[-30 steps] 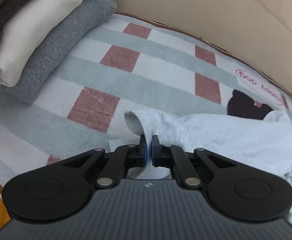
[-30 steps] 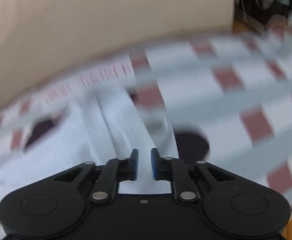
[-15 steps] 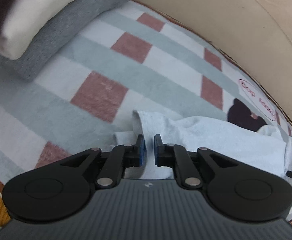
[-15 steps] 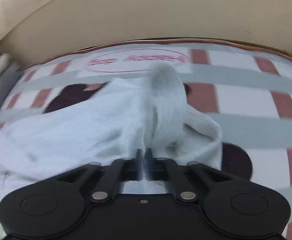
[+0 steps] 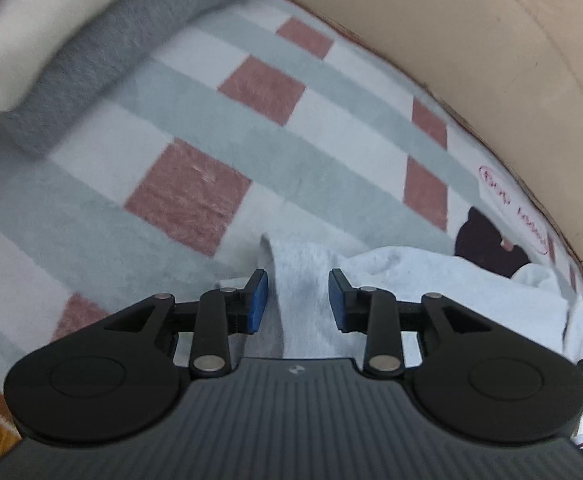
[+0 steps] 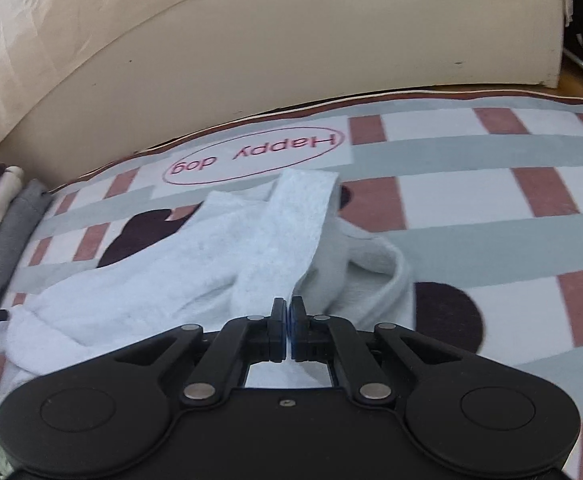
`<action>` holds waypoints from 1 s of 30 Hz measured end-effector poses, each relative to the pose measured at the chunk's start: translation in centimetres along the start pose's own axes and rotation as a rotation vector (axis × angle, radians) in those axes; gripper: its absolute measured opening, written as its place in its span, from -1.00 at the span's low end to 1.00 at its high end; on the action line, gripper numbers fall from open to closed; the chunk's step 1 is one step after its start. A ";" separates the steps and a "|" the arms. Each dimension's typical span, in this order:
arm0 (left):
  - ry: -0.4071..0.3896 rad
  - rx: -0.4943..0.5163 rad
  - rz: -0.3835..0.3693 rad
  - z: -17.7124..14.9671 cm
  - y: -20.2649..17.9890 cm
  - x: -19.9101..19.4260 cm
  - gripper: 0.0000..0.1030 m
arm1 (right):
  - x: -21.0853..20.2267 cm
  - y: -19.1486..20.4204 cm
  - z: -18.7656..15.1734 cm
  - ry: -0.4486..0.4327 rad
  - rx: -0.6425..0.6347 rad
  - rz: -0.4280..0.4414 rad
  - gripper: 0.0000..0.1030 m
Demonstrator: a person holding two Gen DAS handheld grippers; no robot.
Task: Fold clothes
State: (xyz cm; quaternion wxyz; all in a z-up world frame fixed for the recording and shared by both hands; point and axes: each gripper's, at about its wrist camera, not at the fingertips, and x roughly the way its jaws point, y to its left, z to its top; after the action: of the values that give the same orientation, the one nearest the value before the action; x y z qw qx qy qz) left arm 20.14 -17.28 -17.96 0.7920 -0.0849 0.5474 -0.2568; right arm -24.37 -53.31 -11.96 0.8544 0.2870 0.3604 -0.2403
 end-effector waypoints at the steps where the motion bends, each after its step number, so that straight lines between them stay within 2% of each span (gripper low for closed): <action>1: -0.002 0.016 -0.014 0.0 -0.3 0.3 -0.41 | 0.1 -0.1 0.0 0.002 0.015 0.022 -0.81; 2: -0.003 0.033 -0.029 0.1 -0.5 0.6 -0.44 | 0.2 -0.2 0.0 0.002 0.031 0.035 -0.81; 3: -0.014 0.042 -0.045 0.0 -0.7 0.6 -0.83 | 0.3 -0.2 -0.1 0.001 0.047 0.047 -0.80; 4: -0.042 0.035 -0.066 -0.2 -0.8 -0.2 -0.95 | 0.5 -0.3 -0.1 0.001 0.063 0.059 -0.76; 5: -0.070 0.028 -0.086 -0.4 -0.9 -1.0 -0.95 | 0.9 -0.3 -0.2 0.012 0.073 0.049 -0.43; 7: -0.151 0.042 -0.122 -1.2 -1.4 -3.8 -0.96 | 1.5 -0.3 -0.4 0.024 0.087 0.011 -0.17; 8: -0.194 0.061 -0.157 -1.9 -1.8 -5.7 -0.96 | 1.8 -0.4 -0.5 0.030 0.093 -0.008 -0.17; 10: -0.241 0.094 -0.240 -3.8 -2.3 -9.0 -0.95 | 2.3 -0.7 -0.6 0.051 0.114 0.016 -0.17; 12: -0.199 0.127 -0.290 -5.7 -2.7 -10.8 -0.95 | 2.4 -0.9 -0.7 0.063 0.118 0.026 -0.17; 13: -0.151 0.146 -0.276 -6.5 -2.9 -11.0 -0.95 | 2.5 -1.0 -0.8 0.065 0.116 0.029 -0.17; 14: -0.107 0.172 -0.229 -7.1 -3.2 -10.9 -0.95 | 2.6 -1.2 -1.0 0.074 0.120 0.038 -0.17; 15: -0.067 0.212 -0.151 -7.8 -3.5 -10.5 -0.95 | 2.8 -1.4 -1.1 0.083 0.125 0.048 -0.17; 16: -0.027 0.252 -0.072 -8.5 -3.7 -10.2 -0.95 | 2.8 -1.5 -1.4 0.081 0.121 0.068 -0.30; 17: 0.002 0.284 -0.005 -9.0 -3.8 -9.9 -0.95 | 2.6 -1.4 -1.6 0.064 0.096 0.103 -0.91; 19: 0.017 0.284 0.032 -9.3 -3.5 -9.6 -0.95 | 0.8 -1.4 -1.1 -0.032 0.080 0.200 -0.93; 21: 0.020 0.243 0.010 -9.2 -3.0 -9.8 -0.95 | -1.9 -2.3 0.4 -0.155 0.133 0.306 -0.93; 23: -0.004 0.241 0.001 -9.4 -2.8 -10.3 -0.94 | -4.1 -3.1 1.9 -0.225 0.134 0.328 -0.93; 25: -0.023 0.249 -0.011 -9.6 -2.8 -10.5 -0.93 | -4.8 -3.4 2.5 -0.228 0.104 0.291 -0.93; 27: -0.043 0.270 -0.033 -9.7 -3.3 -10.7 -0.88 | -4.0 -3.9 2.1 -0.186 0.104 0.225 -0.93; 29: -0.045 0.300 -0.048 -9.8 -3.7 -10.8 -0.63 | -2.1 -4.0 1.1 -0.096 0.093 0.152 -0.93; 30: -0.040 0.308 -0.046 -9.8 -4.0 -10.6 -0.44 | -1.1 -4.0 0.5 -0.058 0.093 0.121 -0.93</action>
State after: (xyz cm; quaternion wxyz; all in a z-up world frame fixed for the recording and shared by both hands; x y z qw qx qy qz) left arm 7.13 -13.95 -11.41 0.8003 0.0200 0.4836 -0.3540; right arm -27.37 -56.29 -12.12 0.8632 0.3405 0.3058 -0.2132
